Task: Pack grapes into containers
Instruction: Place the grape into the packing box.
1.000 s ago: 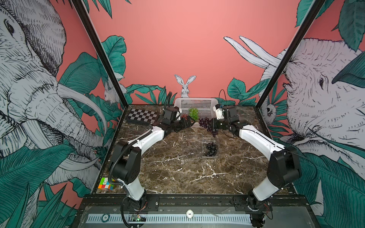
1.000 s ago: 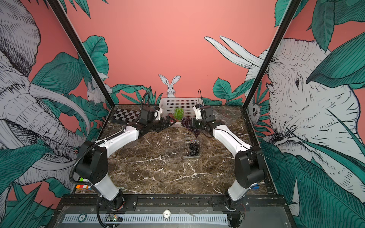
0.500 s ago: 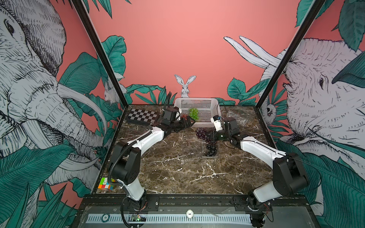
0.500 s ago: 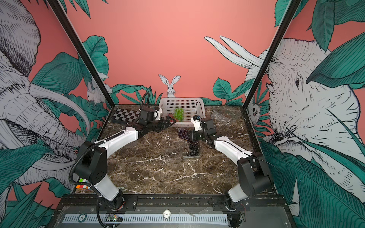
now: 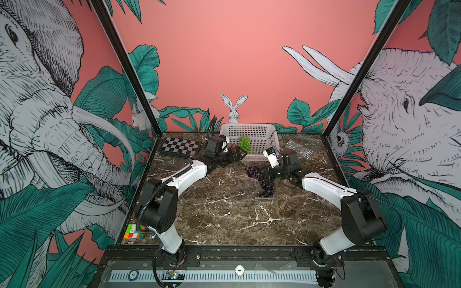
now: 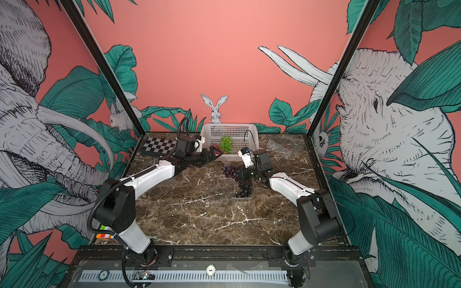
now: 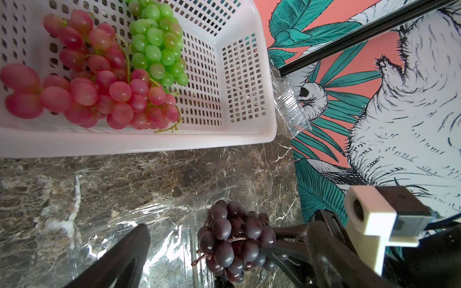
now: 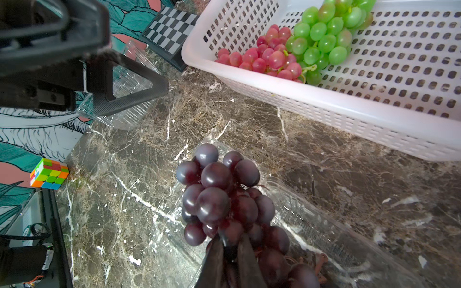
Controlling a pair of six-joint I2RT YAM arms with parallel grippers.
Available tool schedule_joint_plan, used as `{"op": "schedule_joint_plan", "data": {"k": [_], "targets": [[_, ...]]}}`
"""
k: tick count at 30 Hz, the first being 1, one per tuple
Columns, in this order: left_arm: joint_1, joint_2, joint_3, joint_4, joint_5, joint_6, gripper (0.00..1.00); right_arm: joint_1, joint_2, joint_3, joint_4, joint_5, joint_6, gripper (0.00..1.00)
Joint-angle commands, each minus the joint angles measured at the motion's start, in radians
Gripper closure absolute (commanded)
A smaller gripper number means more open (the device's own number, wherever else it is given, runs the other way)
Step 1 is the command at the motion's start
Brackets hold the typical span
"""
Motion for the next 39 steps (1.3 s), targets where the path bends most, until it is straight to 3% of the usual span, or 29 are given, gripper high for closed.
{"op": "schedule_joint_plan", "data": {"k": [1,19,33,39], "targets": [[-0.005,0.001,-0.006,0.007,0.01,0.004,0.0,0.002,-0.003,-0.024,0.069,-0.029,-0.025,0.89],[-0.005,0.038,-0.001,0.002,0.021,0.002,0.0,-0.026,0.041,-0.165,0.256,-0.061,0.036,0.87],[-0.021,0.076,-0.009,0.031,0.041,-0.024,0.0,-0.032,0.079,-0.15,0.167,0.002,0.003,0.82],[-0.03,0.086,-0.007,0.034,0.041,-0.024,0.0,-0.034,0.089,-0.137,0.127,0.036,-0.002,0.74]]}}
